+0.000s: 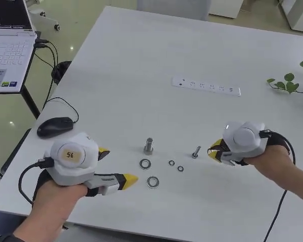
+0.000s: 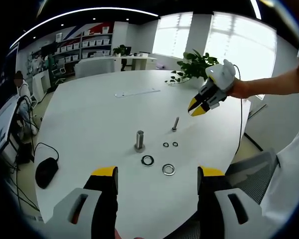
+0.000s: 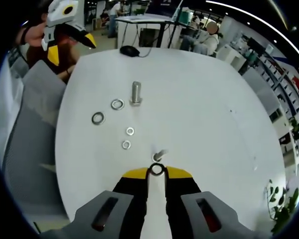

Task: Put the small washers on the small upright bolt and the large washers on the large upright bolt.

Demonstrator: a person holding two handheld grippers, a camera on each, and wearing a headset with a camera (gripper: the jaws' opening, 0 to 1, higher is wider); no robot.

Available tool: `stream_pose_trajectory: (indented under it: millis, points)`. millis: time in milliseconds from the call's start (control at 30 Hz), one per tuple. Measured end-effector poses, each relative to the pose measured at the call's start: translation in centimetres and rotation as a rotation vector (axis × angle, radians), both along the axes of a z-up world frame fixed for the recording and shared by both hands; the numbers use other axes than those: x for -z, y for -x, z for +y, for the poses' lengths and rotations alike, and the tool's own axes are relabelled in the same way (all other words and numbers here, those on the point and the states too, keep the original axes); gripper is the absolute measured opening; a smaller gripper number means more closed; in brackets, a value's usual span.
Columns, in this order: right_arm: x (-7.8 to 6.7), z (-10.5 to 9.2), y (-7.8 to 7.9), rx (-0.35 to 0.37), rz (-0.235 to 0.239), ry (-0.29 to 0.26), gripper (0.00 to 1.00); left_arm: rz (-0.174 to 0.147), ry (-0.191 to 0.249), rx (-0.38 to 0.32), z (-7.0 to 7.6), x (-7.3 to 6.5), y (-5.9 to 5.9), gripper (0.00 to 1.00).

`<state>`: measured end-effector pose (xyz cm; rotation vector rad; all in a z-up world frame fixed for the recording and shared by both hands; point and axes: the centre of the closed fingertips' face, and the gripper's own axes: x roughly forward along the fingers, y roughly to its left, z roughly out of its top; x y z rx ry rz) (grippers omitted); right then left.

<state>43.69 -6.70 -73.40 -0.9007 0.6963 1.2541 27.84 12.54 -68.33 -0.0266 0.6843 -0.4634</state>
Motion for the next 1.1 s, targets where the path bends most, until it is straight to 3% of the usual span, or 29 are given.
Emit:
stream_pose_trajectory:
  millis: [300,600,1100]
  points:
    - [0.4,1.1,-1.4,-0.021,0.027,0.033,0.12,0.0,-0.001,-0.001,0.1,0.0,-0.1,0.64]
    - [1.1,2.2,-1.7,-0.053,0.052,0.063,0.12,0.002,0.002,-0.012,0.3,0.1,-0.2,0.64]
    - [2.4,2.5,-1.7,-0.084,0.074,0.111,0.13,0.006,0.007,-0.029,0.8,0.2,-0.1,0.64]
